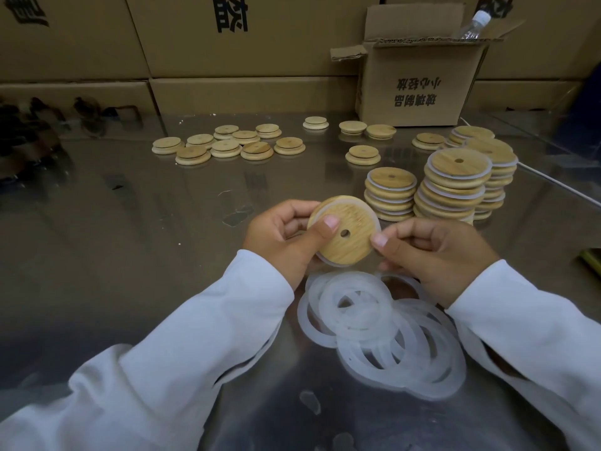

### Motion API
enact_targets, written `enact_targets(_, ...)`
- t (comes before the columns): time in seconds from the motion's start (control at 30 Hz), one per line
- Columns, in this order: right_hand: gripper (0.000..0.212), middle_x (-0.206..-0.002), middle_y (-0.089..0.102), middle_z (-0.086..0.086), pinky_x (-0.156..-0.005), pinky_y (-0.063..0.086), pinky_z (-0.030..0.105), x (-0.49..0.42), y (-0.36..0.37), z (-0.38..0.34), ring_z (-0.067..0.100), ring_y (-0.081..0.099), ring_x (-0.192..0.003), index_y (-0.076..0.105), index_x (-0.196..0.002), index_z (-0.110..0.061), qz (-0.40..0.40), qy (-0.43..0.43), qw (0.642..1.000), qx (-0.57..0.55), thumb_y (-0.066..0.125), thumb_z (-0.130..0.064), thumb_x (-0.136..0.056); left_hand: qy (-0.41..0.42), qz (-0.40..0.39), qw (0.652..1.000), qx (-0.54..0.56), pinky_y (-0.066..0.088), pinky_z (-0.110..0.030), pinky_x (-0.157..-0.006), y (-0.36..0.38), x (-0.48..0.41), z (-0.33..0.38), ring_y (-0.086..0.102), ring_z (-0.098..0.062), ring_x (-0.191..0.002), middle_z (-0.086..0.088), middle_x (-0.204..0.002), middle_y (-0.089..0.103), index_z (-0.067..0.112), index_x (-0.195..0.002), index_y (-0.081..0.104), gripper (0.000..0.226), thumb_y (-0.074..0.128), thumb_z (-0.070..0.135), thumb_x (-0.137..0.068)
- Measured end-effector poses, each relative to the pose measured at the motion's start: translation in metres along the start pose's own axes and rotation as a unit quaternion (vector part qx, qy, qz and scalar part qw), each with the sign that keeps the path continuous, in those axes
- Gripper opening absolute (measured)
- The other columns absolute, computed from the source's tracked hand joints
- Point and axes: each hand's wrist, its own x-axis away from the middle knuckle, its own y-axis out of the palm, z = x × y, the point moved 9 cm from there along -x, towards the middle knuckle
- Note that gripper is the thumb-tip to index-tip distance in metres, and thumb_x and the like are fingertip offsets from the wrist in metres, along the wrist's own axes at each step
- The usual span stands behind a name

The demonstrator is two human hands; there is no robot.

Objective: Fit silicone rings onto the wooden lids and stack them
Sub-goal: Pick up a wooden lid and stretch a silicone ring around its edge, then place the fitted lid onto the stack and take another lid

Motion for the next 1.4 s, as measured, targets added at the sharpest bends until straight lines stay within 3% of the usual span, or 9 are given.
enact_targets(0.2,0.013,-0.059,0.066,-0.001,-0.062,0.054,0.017,0.001,0.002,-0.003,0.006,0.063,-0.056,0.066,-0.069,-0.018,-0.02,0.001,1.0,0.004,0.064,-0.011,-0.079,0.007,0.001,1.0,-0.011,0.052,-0.056,-0.082,-0.001,0.0,0.002,0.067,-0.032,-0.087,-0.012,-0.088,0.07,0.011,-0.09,0.064,0.022,0.066,0.019,-0.07)
enact_targets(0.33,0.014,-0.056,0.063,-0.001,-0.055,0.051,0.012,0.001,0.004,-0.005,0.001,0.06,-0.051,0.064,-0.069,-0.015,-0.02,-0.003,1.0,0.017,0.061,-0.008,-0.081,0.018,-0.008,1.0,-0.015,0.055,-0.05,-0.08,0.0,0.0,0.004,0.068,-0.028,-0.084,-0.009,-0.085,0.07,0.012,-0.089,0.064,0.029,0.066,0.025,-0.063)
enact_targets(0.5,0.017,-0.06,0.061,0.003,-0.055,0.049,0.013,0.0,0.002,-0.005,0.0,0.057,-0.048,0.061,-0.069,-0.015,-0.005,-0.007,0.998,0.06,0.06,-0.008,-0.084,0.033,-0.005,0.999,-0.006,0.056,-0.041,-0.072,0.002,-0.001,0.006,0.066,-0.018,-0.073,-0.001,-0.076,0.07,0.013,-0.085,0.063,0.012,0.064,0.013,-0.073)
enact_targets(0.67,0.017,-0.057,0.061,0.001,-0.054,0.049,0.012,0.001,0.001,-0.009,0.002,0.057,-0.048,0.062,-0.067,-0.017,0.004,-0.026,0.998,0.063,0.063,-0.009,-0.081,0.037,-0.002,0.999,-0.006,0.054,-0.046,-0.078,0.001,0.0,0.009,0.066,-0.023,-0.078,-0.006,-0.081,0.068,0.013,-0.086,0.062,0.009,0.062,0.008,-0.078)
enact_targets(1.0,0.011,-0.055,0.066,-0.003,-0.057,0.052,0.015,0.0,0.0,-0.003,0.007,0.06,-0.049,0.066,-0.071,-0.015,0.002,0.002,0.999,-0.041,0.063,-0.01,-0.08,0.004,0.01,1.0,0.001,0.052,-0.055,-0.082,-0.003,-0.002,0.001,0.066,-0.034,-0.087,-0.013,-0.088,0.069,0.012,-0.089,0.063,0.01,0.063,0.011,-0.078)
enact_targets(1.2,0.015,-0.054,0.064,-0.007,-0.051,0.048,0.02,-0.001,-0.002,0.004,0.008,0.058,-0.046,0.063,-0.076,-0.017,0.03,0.033,0.998,-0.045,0.056,-0.026,-0.085,-0.007,0.05,0.998,0.032,0.058,-0.032,-0.066,-0.006,-0.019,0.01,0.066,-0.02,-0.083,-0.001,-0.081,0.066,0.018,-0.082,0.063,0.01,0.064,0.008,-0.081)
enact_targets(1.4,0.014,-0.054,0.062,-0.007,-0.054,0.048,0.027,0.002,0.003,0.002,0.011,0.056,-0.045,0.061,-0.073,-0.017,0.021,0.022,0.999,-0.037,0.057,-0.024,-0.084,-0.083,0.06,0.994,0.047,0.057,-0.032,-0.071,0.025,-0.078,0.017,0.066,-0.025,-0.083,-0.009,-0.085,0.067,0.014,-0.081,0.064,0.006,0.069,0.012,-0.08)
